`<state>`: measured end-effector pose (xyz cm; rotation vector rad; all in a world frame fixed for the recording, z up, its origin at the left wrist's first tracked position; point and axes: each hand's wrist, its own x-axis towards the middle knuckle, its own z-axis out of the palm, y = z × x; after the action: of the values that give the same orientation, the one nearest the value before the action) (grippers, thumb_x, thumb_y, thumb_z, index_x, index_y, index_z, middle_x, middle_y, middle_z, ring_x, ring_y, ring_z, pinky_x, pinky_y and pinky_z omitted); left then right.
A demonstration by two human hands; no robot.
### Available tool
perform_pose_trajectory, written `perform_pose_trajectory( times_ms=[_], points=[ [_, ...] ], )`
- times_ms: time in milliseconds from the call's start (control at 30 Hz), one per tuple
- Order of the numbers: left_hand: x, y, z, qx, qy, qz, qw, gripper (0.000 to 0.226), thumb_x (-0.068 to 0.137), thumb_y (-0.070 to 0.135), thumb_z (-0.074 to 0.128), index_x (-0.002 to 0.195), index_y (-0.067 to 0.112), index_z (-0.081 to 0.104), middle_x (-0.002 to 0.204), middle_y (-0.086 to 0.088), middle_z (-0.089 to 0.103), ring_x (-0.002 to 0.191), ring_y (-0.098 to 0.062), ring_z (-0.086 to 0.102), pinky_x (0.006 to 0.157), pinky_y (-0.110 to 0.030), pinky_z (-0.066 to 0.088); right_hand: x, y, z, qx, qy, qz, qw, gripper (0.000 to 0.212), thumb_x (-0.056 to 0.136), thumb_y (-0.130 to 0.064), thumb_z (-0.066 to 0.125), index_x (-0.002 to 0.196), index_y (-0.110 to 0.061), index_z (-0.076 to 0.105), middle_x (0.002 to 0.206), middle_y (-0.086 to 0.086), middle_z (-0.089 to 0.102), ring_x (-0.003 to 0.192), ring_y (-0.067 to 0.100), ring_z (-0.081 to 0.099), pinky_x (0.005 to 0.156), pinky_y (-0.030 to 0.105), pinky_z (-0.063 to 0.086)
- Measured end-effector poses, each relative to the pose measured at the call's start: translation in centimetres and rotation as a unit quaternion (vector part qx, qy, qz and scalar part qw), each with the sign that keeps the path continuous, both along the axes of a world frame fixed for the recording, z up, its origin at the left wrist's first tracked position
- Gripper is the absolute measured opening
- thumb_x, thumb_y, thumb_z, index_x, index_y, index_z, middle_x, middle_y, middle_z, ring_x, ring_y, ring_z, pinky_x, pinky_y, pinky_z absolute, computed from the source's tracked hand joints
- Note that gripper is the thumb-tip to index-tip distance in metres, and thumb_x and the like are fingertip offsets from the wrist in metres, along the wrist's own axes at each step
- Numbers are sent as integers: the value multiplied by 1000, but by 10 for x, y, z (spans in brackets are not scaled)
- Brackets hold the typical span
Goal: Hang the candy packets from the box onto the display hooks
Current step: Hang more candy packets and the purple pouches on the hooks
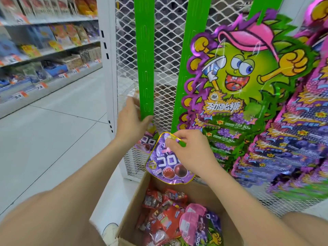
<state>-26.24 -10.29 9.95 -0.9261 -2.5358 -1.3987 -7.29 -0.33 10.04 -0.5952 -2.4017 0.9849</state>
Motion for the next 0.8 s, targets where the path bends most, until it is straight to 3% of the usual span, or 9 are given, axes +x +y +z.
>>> perform_pose_trajectory(
  times_ms=[100,200,300,467,567,633,700,800],
  points=[
    [5,-8,5,-19,-3,-41,999,31,94,26,80,123,23,68,88,15,66,81,-15,66,69,-31,44,-5,3,5,5,14,13,1000,32,95,-40,69,77,-15,72,67,9,67,62,26,60,63,42,52],
    [16,-20,14,48,-128,-97,986,10,104,28,68,111,24,74,90,6,74,80,-12,66,76,-33,50,-10,2,11,-9,39,15,999,30,93,-46,65,81,-19,73,69,8,72,69,28,69,71,46,56],
    [32,-33,27,95,-237,-143,956,15,108,34,60,103,24,70,105,-2,78,87,-10,68,78,-33,45,-13,-3,18,-17,72,11,997,26,97,-41,65,84,-21,73,66,7,73,64,22,72,70,41,56],
    [41,-44,39,135,-265,-190,936,20,97,49,65,97,29,70,99,1,67,95,-18,65,89,-41,46,-19,-14,28,-11,121,-3,993,29,97,-37,68,80,-14,72,68,9,71,69,27,69,73,43,55],
    [48,-45,43,148,-274,-196,930,19,105,37,64,94,25,73,93,-4,63,89,-18,62,85,-40,47,-19,-16,29,-28,137,-8,990,35,95,-39,67,78,-9,71,71,16,69,75,36,66,71,48,54],
    [51,-46,44,144,-277,-193,930,32,108,31,60,81,24,75,82,-1,61,80,-16,59,79,-35,48,-19,-17,31,-29,138,-6,990,39,94,-40,67,74,-6,69,68,19,66,62,31,60,65,47,52],
    [50,-48,44,127,-279,-200,931,44,107,35,61,69,15,68,70,0,53,70,-17,50,73,-34,44,-18,-18,32,-31,134,-12,990,39,93,-38,69,70,-6,68,63,20,61,56,20,47,61,45,49],
    [47,-51,47,118,-289,-231,921,67,99,50,67,94,-16,57,85,-14,55,80,-26,50,82,-42,44,-19,-19,33,-33,136,-27,990,40,90,-36,69,67,-4,65,63,22,56,59,16,37,61,46,47]
  ],
)
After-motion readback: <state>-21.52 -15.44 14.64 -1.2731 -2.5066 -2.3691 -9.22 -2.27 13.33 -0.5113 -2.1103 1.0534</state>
